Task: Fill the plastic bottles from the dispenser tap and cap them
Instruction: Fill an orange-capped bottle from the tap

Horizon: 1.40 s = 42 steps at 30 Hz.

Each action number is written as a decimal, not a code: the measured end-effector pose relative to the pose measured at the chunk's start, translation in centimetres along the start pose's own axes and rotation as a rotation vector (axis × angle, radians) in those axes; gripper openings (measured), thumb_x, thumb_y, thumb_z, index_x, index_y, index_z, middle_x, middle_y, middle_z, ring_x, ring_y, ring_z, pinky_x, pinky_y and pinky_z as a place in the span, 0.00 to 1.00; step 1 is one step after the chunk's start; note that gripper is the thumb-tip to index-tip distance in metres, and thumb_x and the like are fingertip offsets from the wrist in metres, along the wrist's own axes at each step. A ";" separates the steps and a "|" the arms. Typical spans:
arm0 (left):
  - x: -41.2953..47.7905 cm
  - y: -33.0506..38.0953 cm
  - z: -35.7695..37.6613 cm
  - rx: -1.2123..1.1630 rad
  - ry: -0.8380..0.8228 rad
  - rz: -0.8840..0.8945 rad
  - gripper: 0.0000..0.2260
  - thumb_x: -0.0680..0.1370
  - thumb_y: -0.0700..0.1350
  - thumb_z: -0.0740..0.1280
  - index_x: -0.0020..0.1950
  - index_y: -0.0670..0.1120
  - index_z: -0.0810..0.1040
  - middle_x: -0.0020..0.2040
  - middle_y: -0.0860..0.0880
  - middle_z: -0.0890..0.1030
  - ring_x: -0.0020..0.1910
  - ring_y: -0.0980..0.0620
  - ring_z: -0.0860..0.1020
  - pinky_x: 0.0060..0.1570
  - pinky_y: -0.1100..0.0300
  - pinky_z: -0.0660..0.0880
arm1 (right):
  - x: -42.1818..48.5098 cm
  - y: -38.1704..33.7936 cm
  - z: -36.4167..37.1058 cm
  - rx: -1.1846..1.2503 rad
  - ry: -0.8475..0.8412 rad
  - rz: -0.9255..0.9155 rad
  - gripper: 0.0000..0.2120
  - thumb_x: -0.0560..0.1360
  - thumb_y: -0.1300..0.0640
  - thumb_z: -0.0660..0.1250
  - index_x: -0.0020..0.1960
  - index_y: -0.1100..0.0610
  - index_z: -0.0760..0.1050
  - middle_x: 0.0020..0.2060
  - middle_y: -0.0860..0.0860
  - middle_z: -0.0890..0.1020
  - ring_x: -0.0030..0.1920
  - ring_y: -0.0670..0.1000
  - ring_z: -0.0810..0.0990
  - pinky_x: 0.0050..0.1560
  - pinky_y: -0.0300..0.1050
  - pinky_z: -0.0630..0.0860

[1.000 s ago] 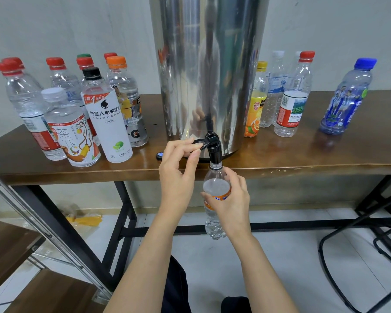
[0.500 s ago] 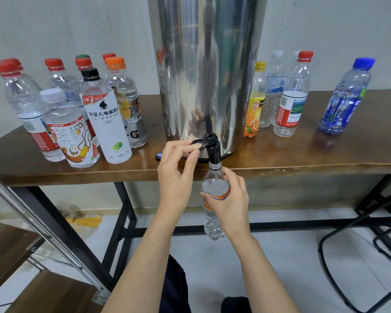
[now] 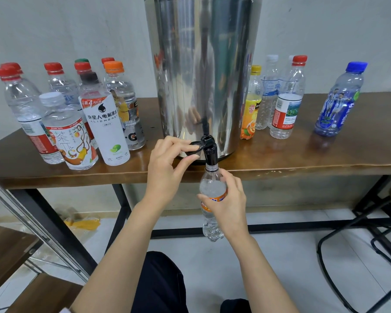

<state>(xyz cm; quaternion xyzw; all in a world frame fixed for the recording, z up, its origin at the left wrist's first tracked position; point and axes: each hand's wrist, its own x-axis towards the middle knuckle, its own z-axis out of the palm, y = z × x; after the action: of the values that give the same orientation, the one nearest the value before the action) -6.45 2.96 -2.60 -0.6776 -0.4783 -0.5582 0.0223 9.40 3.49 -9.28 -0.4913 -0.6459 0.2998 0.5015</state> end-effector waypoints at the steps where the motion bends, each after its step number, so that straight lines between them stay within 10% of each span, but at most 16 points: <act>1: 0.1 -0.1 -0.1 0.011 -0.013 0.011 0.08 0.77 0.49 0.68 0.53 0.49 0.83 0.52 0.53 0.79 0.52 0.51 0.74 0.55 0.51 0.71 | 0.0 0.0 0.0 0.000 0.002 -0.001 0.36 0.65 0.58 0.82 0.69 0.49 0.71 0.57 0.46 0.72 0.52 0.31 0.70 0.50 0.18 0.63; 31: 1.2 -1.1 -0.9 0.086 -0.062 0.208 0.08 0.78 0.45 0.67 0.56 0.53 0.80 0.54 0.54 0.82 0.56 0.47 0.77 0.60 0.43 0.69 | 0.2 0.4 0.0 0.003 -0.001 -0.010 0.37 0.64 0.58 0.82 0.69 0.52 0.72 0.59 0.47 0.73 0.56 0.43 0.73 0.51 0.19 0.64; 42: 6.1 3.1 -0.3 0.260 -0.139 0.124 0.11 0.79 0.54 0.64 0.54 0.53 0.84 0.38 0.57 0.74 0.47 0.52 0.69 0.56 0.52 0.64 | 0.2 0.5 -0.1 0.031 -0.009 -0.005 0.36 0.64 0.58 0.82 0.68 0.49 0.72 0.59 0.46 0.73 0.56 0.40 0.72 0.51 0.19 0.65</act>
<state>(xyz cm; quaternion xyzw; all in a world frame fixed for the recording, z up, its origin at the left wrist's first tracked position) -5.08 4.96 3.84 -0.7344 -0.5039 -0.4409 0.1110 9.66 3.87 -9.63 -0.4805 -0.6446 0.3105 0.5071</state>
